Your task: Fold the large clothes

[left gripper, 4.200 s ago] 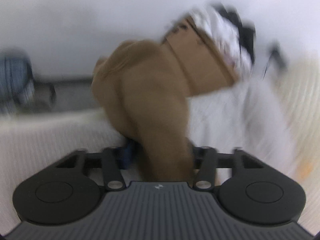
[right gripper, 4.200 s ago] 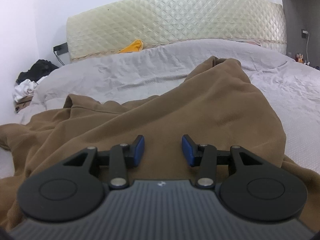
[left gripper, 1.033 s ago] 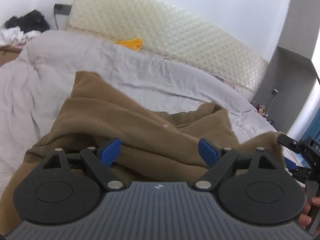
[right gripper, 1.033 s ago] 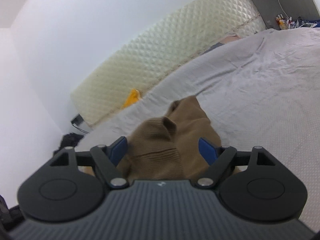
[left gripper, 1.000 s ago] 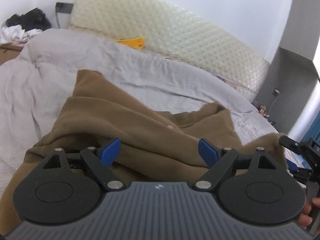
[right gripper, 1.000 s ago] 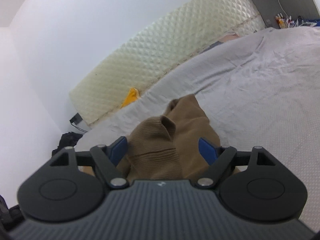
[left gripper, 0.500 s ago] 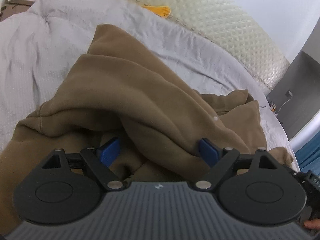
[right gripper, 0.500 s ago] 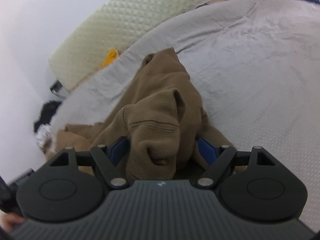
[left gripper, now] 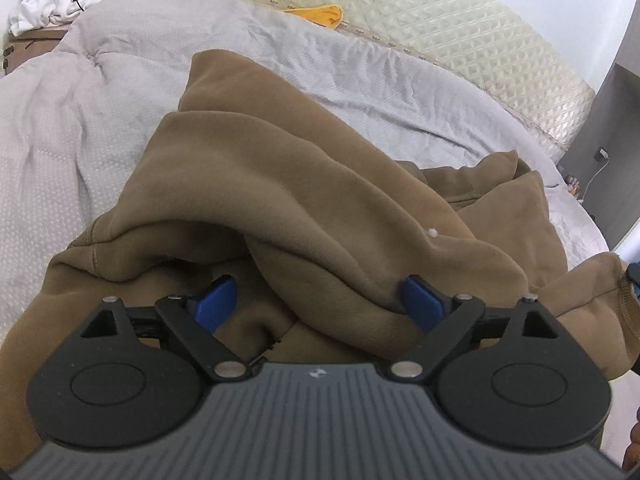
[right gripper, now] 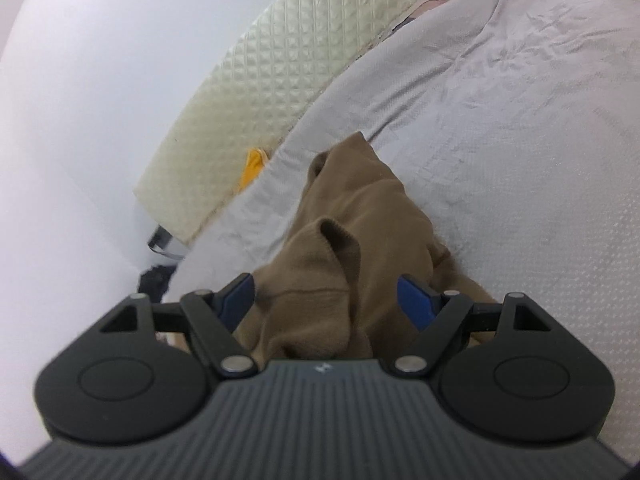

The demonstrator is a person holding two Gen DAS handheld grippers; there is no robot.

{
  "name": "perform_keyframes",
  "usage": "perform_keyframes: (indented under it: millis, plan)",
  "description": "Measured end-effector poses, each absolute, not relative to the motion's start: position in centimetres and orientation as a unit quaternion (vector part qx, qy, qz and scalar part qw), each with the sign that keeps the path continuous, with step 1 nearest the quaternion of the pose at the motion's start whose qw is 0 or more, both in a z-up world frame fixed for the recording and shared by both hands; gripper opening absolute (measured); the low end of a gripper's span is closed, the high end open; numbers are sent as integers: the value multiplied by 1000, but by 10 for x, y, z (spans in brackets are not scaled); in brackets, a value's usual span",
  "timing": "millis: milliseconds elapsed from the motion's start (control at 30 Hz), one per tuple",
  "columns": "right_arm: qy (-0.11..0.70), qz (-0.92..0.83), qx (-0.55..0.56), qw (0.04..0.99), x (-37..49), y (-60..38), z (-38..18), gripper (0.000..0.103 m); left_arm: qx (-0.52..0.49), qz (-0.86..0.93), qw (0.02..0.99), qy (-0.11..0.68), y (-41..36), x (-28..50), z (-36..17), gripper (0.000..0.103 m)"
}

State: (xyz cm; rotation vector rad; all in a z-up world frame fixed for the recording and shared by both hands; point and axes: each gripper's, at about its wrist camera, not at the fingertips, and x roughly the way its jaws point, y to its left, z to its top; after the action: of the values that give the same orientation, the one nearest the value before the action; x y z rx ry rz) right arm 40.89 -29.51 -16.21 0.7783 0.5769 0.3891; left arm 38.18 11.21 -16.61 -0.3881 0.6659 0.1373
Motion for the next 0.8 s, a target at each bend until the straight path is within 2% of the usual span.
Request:
perform_keyframes:
  millis: [233,300,400,500,800]
  plan:
    - [271,197,374,865,421,-287,-168,80,-189,68,924,325,113,383,-165,94]
    - [266,198,372,867,421,-285,-168,69,-191,68,924,324,113,383,-165,94]
    - [257,213,360,871,418,-283,-163,45,-205,67,924,315,116,378,-163,94]
    - [231,223,346,882,409,-285,-151,30,-221,75,926,298,122,367,-155,93]
    - [135,351,290,880,339,-282,-94,22,-249,92,941,208,138,308,-104,93]
